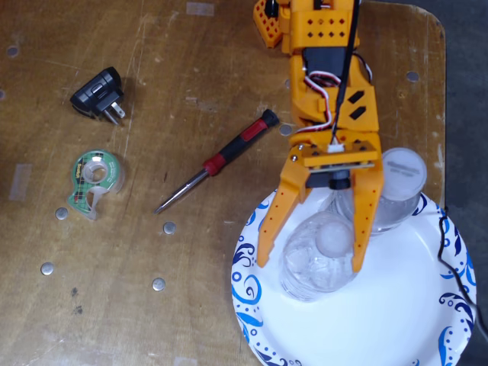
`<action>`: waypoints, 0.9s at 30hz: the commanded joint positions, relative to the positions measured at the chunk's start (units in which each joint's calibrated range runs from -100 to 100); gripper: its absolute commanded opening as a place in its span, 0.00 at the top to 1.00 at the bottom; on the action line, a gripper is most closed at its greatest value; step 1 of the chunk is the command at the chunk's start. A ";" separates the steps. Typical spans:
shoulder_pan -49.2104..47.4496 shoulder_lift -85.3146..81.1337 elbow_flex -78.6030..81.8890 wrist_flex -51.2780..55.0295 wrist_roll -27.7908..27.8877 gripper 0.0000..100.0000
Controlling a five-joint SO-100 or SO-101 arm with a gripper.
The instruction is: Move the bottles to the plate
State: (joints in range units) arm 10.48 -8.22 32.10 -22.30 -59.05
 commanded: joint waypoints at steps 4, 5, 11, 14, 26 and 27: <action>0.46 -2.23 -7.60 0.37 -0.31 0.66; 0.68 -2.23 -8.14 0.45 -0.31 0.66; 3.05 -2.66 -10.03 0.45 -0.31 0.66; 5.96 -2.91 -9.94 -0.33 -0.31 0.66; 10.06 -21.21 -6.97 23.17 0.16 0.82; 10.06 -23.31 -6.52 26.13 0.16 0.85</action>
State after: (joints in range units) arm 19.87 -24.92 25.54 -4.00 -59.05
